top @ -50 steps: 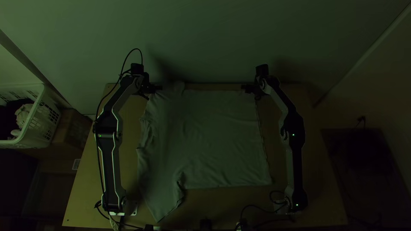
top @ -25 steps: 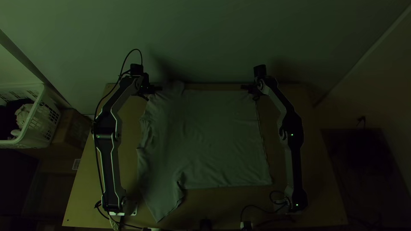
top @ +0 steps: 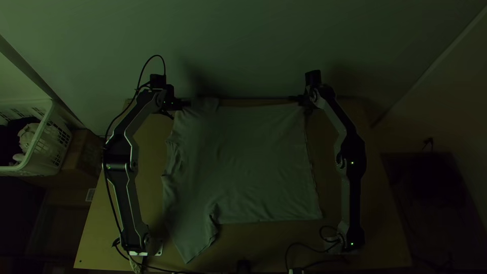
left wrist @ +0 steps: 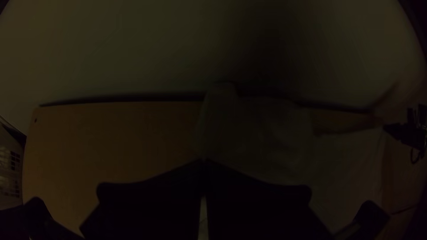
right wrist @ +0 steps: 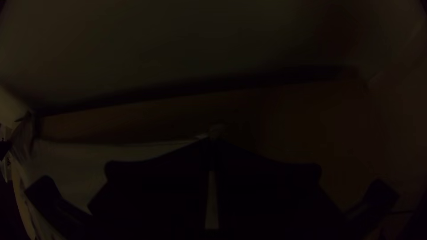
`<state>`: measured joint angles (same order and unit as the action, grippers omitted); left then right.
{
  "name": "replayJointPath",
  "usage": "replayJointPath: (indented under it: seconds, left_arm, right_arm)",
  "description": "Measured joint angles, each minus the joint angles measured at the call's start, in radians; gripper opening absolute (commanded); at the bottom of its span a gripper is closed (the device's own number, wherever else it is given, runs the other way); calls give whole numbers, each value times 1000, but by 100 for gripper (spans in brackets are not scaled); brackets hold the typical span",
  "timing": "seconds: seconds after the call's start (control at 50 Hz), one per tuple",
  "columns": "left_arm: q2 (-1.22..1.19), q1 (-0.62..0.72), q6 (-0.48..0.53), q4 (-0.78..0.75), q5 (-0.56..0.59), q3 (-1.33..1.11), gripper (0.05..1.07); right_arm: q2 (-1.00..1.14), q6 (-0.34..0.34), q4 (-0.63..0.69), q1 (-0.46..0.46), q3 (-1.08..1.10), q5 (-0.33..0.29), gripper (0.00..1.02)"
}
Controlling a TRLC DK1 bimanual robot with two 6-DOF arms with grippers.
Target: Fold the t-shirt
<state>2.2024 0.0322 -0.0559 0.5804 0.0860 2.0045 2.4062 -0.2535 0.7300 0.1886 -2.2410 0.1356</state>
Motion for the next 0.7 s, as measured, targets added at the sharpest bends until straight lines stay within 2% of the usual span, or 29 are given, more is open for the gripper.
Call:
replayJointPath:
  seconds: [0.7]
  left_arm:
    - [-307, 0, 0, -79, 26, -383, 8]
  right_arm:
    - [-240, 19, 5, -1, 331, 15, 3]
